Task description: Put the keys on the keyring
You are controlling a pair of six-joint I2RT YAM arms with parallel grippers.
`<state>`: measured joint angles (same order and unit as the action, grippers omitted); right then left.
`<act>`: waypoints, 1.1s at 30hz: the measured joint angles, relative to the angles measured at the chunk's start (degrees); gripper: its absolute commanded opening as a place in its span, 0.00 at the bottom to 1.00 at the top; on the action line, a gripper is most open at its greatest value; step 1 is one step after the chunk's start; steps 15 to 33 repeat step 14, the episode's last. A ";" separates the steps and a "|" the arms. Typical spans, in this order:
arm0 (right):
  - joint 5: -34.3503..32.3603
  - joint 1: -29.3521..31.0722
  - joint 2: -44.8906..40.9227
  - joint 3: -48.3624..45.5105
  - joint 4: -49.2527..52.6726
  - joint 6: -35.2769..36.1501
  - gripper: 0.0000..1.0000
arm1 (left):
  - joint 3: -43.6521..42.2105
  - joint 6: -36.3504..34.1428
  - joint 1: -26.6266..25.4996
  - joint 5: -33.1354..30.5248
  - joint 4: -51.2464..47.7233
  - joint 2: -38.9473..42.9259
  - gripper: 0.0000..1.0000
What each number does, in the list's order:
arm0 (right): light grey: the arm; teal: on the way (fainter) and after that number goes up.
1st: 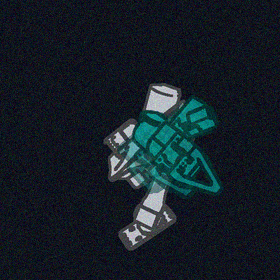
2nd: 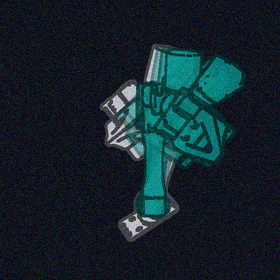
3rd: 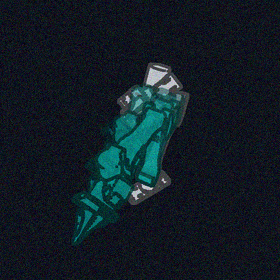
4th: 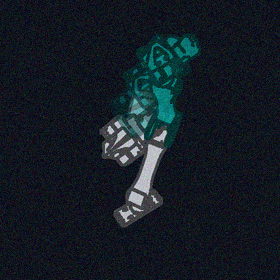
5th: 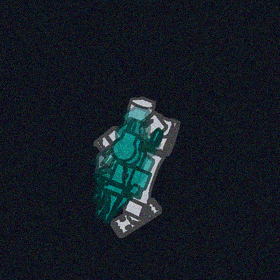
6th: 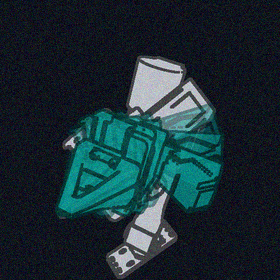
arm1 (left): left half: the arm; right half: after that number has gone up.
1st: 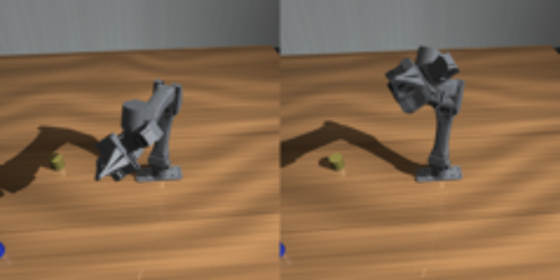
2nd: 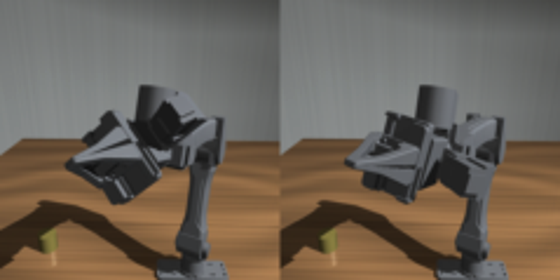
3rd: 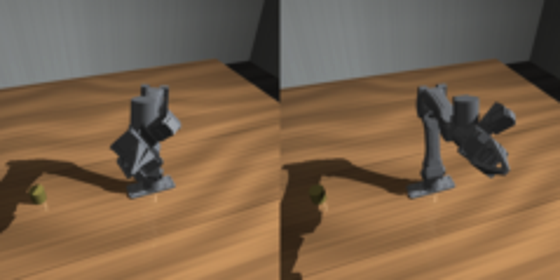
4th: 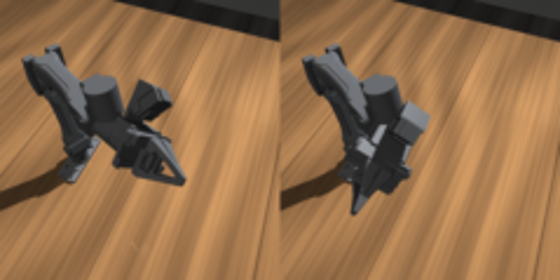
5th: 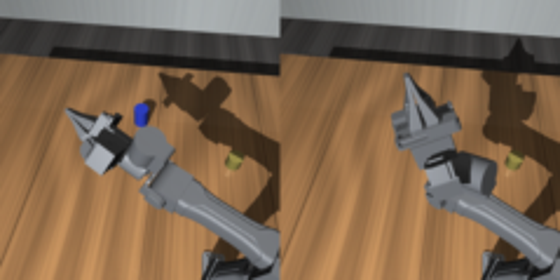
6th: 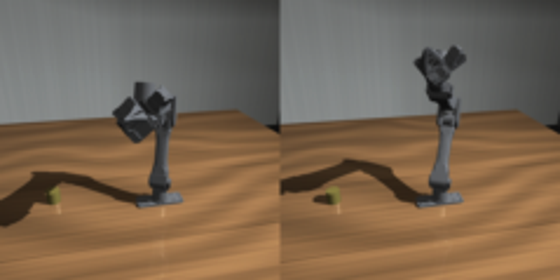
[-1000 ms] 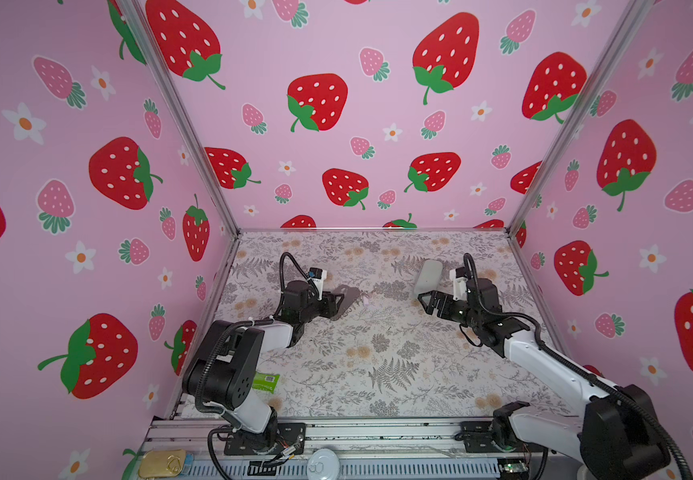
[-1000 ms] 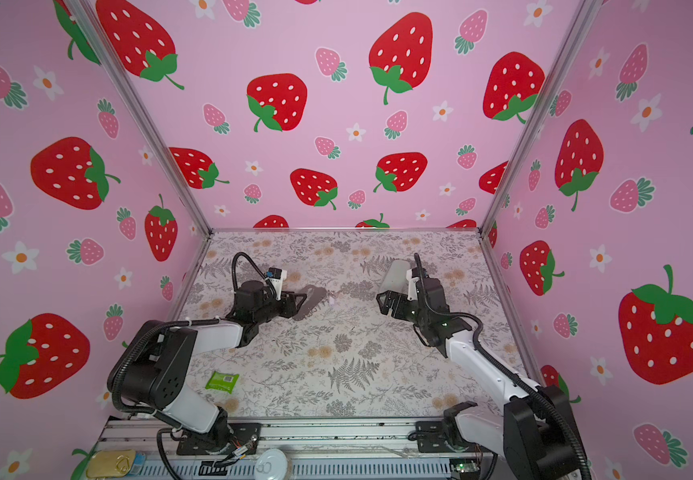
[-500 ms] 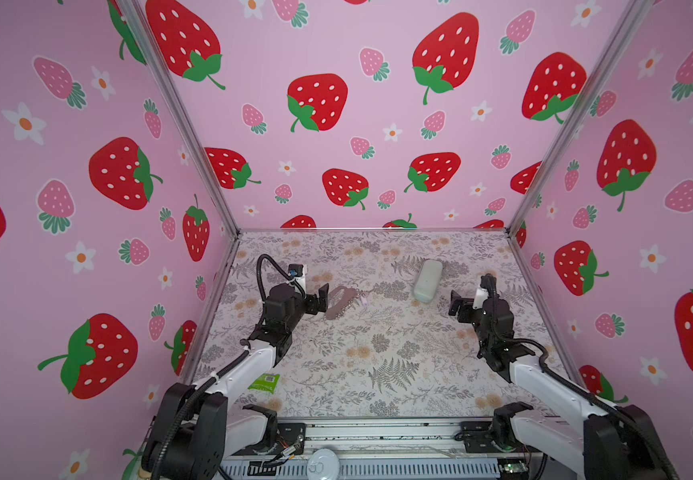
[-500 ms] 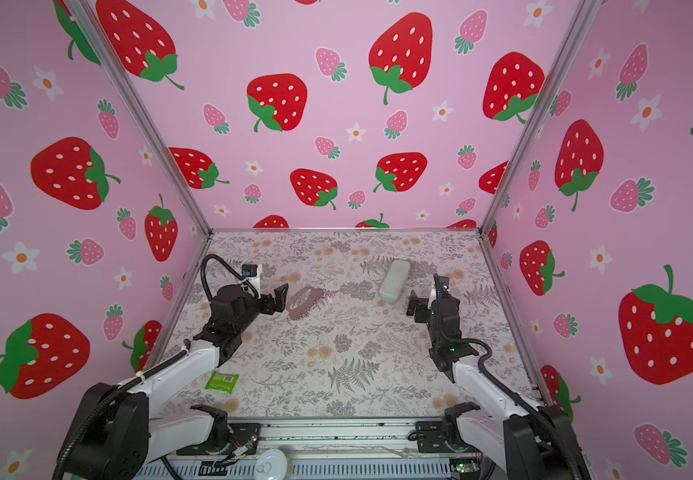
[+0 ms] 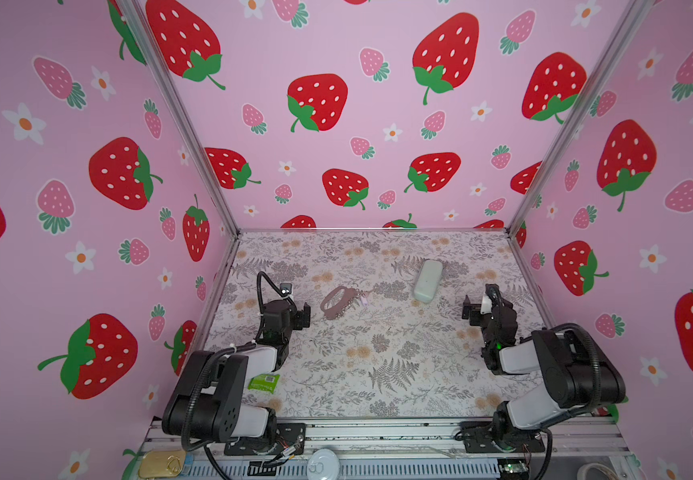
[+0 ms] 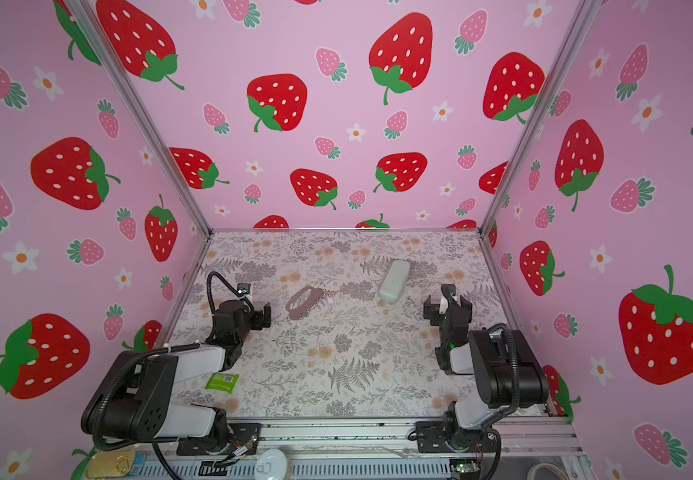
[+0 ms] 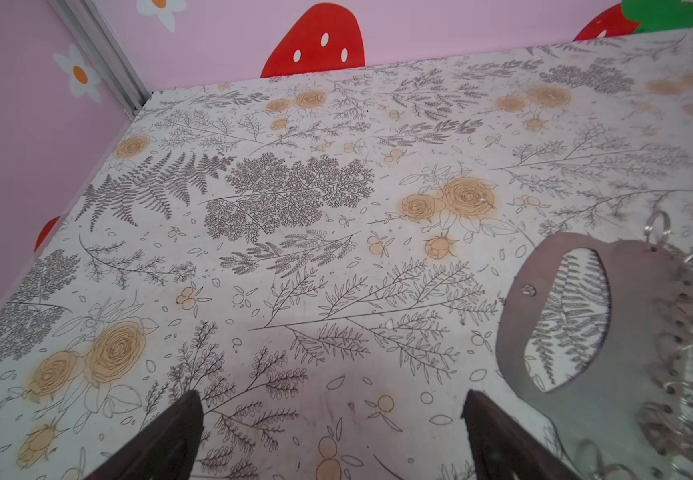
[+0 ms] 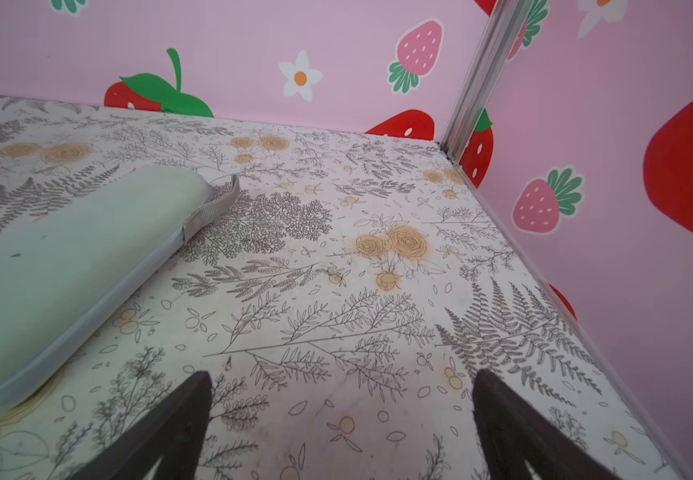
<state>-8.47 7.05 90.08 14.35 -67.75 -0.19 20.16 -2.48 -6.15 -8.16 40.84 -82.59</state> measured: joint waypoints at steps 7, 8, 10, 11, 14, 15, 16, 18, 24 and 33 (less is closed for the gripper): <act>1.53 0.00 0.00 0.39 -1.70 0.07 0.99 | 0.31 -0.07 2.75 3.50 6.08 -5.62 0.99; 1.57 0.00 0.00 0.39 -1.70 0.07 0.99 | 0.63 -0.07 2.91 4.07 5.95 -5.64 0.99; 1.70 0.00 0.02 0.44 -1.68 0.07 0.99 | 1.22 0.02 3.26 4.68 6.05 -5.64 0.99; 1.73 0.00 0.02 0.48 -1.68 0.09 0.99 | 1.49 0.13 3.43 4.98 6.03 -5.64 0.99; 1.75 0.00 0.02 0.50 -1.68 0.11 0.99 | 2.10 0.39 3.93 5.88 5.86 -5.64 0.99; 1.75 0.00 0.02 0.50 -1.68 0.11 0.99 | 2.10 0.39 3.93 5.88 5.86 -5.64 0.99; 1.75 0.00 0.02 0.50 -1.68 0.11 0.99 | 2.10 0.39 3.93 5.88 5.86 -5.64 0.99; 1.75 0.00 0.02 0.50 -1.68 0.11 0.99 | 2.10 0.39 3.93 5.88 5.86 -5.64 0.99; 1.75 0.00 0.02 0.50 -1.68 0.11 0.99 | 2.10 0.39 3.93 5.88 5.86 -5.64 0.99; 1.75 0.00 0.02 0.50 -1.68 0.11 0.99 | 2.10 0.39 3.93 5.88 5.86 -5.64 0.99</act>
